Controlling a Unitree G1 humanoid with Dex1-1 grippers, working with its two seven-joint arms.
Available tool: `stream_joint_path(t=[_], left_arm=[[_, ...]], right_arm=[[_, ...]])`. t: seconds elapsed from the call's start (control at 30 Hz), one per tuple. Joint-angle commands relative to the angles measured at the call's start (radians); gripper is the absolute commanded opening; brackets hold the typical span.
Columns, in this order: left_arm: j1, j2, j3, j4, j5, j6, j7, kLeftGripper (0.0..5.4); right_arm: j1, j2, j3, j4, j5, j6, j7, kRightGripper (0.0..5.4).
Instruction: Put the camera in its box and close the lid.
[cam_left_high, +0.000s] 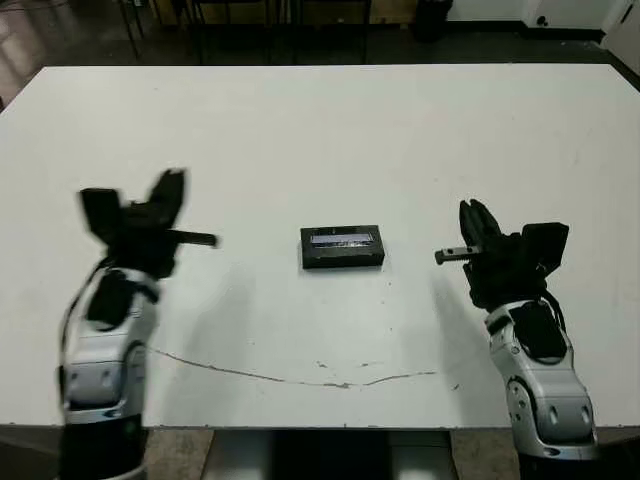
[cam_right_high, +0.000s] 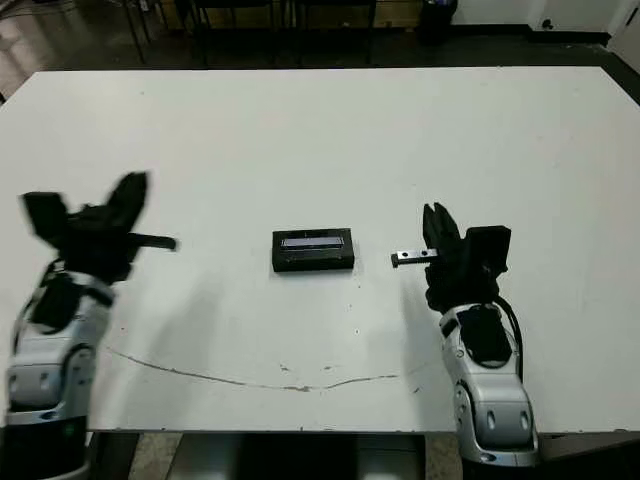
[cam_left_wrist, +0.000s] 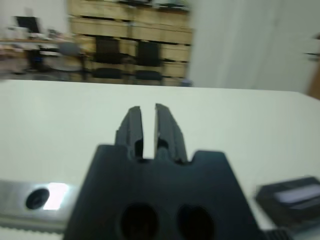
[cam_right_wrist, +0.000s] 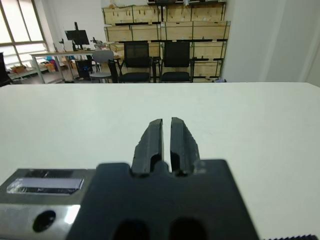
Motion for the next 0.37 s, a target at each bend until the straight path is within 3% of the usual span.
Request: stream_joint_path(t=[0.03,0.37], left_arm=[[0.05,0.003,0.008,0.054,0.025,-0.088,0.02,0.01],[0.085,-0.051,-0.045,0.113,0.049,-0.193,0.085,0.01]], right_arm=[[-0.02,0.01,-0.006,0.042,0.005,0.0,-0.007,0.0],[-0.061,0.015,-0.023,0.119,0.005,-0.032,-0.005,0.0]])
